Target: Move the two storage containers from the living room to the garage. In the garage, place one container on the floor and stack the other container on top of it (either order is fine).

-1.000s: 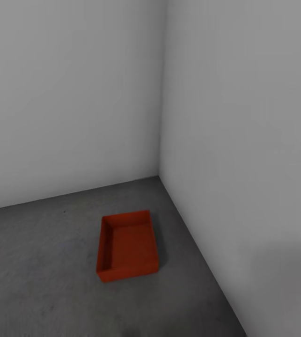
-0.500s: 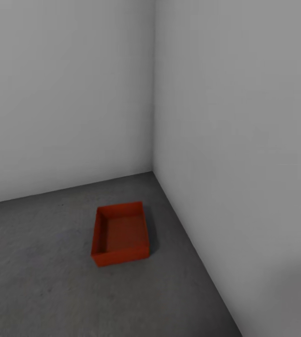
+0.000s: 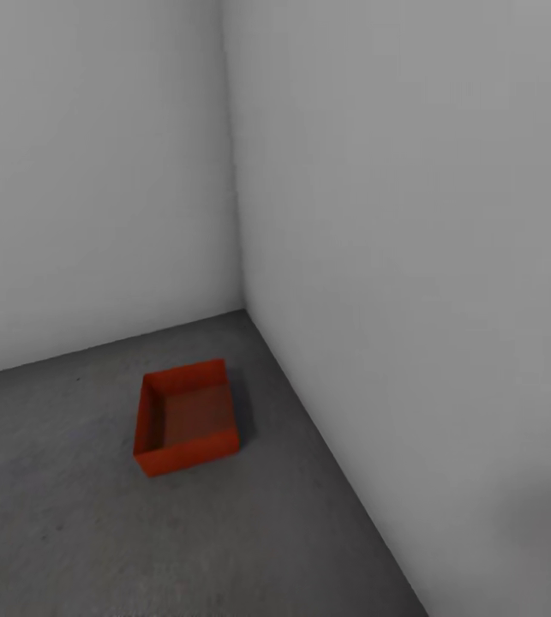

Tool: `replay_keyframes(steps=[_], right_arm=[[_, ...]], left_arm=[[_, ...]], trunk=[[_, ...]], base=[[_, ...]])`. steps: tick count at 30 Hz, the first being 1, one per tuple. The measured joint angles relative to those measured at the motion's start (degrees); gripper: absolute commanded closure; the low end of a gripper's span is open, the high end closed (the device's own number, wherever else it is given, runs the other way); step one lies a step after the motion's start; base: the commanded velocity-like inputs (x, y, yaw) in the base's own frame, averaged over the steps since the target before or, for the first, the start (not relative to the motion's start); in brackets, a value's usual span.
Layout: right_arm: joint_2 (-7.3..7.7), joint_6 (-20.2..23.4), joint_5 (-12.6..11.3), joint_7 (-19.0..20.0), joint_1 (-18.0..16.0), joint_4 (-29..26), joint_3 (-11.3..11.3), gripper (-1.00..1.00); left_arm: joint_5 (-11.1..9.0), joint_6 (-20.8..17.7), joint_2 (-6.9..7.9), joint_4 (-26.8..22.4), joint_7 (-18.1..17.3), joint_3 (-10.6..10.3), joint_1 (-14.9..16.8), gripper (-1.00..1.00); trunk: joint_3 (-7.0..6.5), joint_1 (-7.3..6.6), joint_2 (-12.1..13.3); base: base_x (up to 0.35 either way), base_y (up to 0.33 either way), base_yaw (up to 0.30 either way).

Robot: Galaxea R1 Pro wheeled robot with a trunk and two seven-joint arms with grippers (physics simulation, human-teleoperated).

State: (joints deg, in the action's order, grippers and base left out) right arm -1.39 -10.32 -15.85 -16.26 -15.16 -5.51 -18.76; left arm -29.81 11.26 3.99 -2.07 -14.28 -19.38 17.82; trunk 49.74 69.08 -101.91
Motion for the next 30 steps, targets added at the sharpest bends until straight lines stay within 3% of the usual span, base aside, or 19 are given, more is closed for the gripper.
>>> replay_keyframes(steps=[22,30], right_arm=[[0.00,0.0,0.0,0.0,0.0,0.0,0.0,-1.00],[0.00,0.0,0.0,0.0,0.0,0.0,0.0,-1.00]], left_arm=[[0.0,0.0,0.02,0.0,0.0,0.0,0.0,-1.00],[0.0,0.0,0.00,0.0,0.0,0.0,0.0,-1.00]], trunk=[[-0.68,-0.03,0.0],[-0.92,0.00,0.0]], base=[[-0.032,-0.016,-0.246],[-0.169,-0.118,-0.246]])
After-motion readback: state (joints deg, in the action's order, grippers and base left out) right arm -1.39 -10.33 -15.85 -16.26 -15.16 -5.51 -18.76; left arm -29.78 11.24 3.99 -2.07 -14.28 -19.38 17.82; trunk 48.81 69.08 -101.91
